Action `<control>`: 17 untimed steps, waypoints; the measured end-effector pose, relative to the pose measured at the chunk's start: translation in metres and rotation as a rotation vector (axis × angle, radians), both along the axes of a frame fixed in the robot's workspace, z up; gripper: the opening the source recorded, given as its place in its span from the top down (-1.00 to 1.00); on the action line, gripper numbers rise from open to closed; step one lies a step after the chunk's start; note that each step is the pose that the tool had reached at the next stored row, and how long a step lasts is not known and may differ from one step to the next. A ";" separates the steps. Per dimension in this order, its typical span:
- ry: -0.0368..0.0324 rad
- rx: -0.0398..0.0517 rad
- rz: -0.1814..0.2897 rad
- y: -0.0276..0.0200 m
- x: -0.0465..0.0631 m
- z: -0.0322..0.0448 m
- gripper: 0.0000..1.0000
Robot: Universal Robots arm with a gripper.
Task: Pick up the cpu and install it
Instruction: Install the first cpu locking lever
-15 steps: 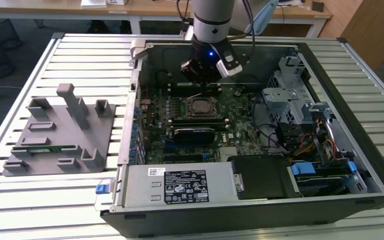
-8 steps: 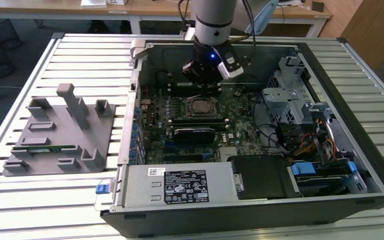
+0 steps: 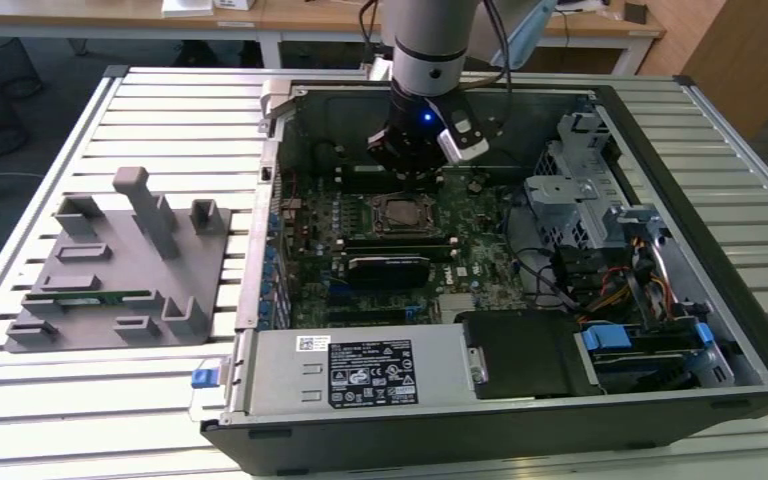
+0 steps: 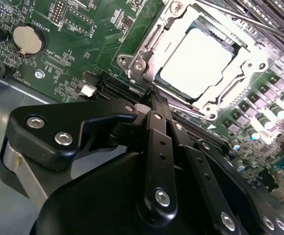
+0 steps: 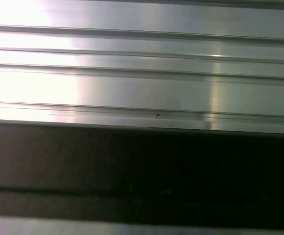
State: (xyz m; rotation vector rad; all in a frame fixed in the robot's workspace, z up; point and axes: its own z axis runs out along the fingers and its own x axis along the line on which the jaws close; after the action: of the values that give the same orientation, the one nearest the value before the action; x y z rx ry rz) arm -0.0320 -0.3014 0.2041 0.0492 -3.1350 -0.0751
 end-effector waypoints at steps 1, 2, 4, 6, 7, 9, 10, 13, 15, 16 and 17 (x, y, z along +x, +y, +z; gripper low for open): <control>0.0000 0.0000 0.000 0.0000 0.000 -0.0008 0.79; 0.0000 0.0000 0.000 0.0000 0.001 -0.0016 0.79; 0.0000 -0.0001 0.000 0.0000 0.001 -0.0031 0.79; -0.0001 0.0000 0.000 0.0000 0.001 -0.0045 0.79; -0.0001 0.0000 0.000 0.0000 0.001 -0.0049 0.79; 0.0000 -0.0002 0.000 0.0000 0.002 -0.0051 0.79; 0.0001 -0.0002 0.000 0.0000 0.002 -0.0051 0.79; -0.0001 0.0000 0.000 0.0000 0.002 -0.0052 0.79; -0.0001 0.0000 0.000 0.0000 0.002 -0.0041 0.79; -0.0001 0.0001 0.000 0.0000 0.002 -0.0032 0.79; -0.0001 0.0001 0.000 0.0000 0.002 -0.0023 0.79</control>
State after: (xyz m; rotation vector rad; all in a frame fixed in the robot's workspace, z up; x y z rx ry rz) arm -0.0304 -0.3014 0.2018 0.0492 -3.1351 -0.0752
